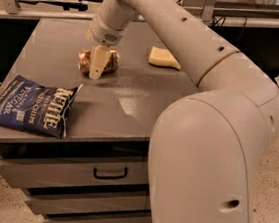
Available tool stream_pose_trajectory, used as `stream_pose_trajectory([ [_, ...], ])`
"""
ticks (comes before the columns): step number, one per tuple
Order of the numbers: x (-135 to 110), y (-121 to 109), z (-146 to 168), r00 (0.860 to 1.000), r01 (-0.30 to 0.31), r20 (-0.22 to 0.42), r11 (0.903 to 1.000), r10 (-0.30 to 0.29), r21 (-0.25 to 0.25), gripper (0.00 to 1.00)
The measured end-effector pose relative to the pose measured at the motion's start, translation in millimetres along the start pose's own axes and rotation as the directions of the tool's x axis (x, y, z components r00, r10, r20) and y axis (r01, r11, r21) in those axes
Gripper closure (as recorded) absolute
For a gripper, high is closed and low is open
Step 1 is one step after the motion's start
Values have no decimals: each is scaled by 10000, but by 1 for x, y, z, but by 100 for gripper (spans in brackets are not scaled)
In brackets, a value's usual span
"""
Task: Knock orange can over
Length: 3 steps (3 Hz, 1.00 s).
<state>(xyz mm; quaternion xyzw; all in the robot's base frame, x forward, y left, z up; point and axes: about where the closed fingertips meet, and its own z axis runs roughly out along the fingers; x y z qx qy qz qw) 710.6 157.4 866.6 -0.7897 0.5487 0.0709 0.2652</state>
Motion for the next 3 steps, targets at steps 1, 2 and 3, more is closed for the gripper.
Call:
stream_pose_trajectory([
  [1, 0, 0, -1, 10000, -22, 73, 10000, 22, 13, 0],
  [2, 6, -1, -13, 9947, -582, 866, 9981, 560, 226, 0],
  [3, 18, 4, -47, 9549, -1823, 2524, 9799, 1566, 816, 0],
])
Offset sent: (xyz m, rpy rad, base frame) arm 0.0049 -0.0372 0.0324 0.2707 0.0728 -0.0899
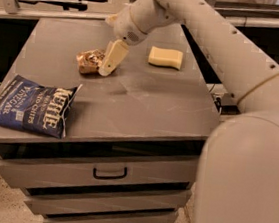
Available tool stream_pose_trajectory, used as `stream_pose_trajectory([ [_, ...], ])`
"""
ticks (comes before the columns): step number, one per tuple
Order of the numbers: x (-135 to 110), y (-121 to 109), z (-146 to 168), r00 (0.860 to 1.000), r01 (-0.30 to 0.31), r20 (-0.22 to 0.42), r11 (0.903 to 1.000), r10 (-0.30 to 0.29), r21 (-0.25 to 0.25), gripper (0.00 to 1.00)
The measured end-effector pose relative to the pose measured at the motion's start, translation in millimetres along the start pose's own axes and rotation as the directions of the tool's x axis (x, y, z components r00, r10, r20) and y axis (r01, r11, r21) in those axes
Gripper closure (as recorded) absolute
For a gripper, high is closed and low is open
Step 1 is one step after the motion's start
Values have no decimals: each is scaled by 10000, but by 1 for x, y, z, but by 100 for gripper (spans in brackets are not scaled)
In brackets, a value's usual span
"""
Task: Knock orange can over
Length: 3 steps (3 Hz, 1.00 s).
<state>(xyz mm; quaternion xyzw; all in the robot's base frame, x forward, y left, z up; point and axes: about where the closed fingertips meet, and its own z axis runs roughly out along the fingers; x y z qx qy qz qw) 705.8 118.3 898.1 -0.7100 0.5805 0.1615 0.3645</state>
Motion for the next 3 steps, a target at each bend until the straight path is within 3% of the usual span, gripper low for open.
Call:
stream_pose_trajectory([
  [1, 5, 3, -55, 9867, -1030, 1387, 9857, 843, 1337, 0],
  [2, 18, 17, -107, 9652, -1820, 2324, 9457, 1195, 2694, 0],
  [3, 55, 13, -143, 9585, -2400, 2337, 9040, 1630, 3537, 0],
])
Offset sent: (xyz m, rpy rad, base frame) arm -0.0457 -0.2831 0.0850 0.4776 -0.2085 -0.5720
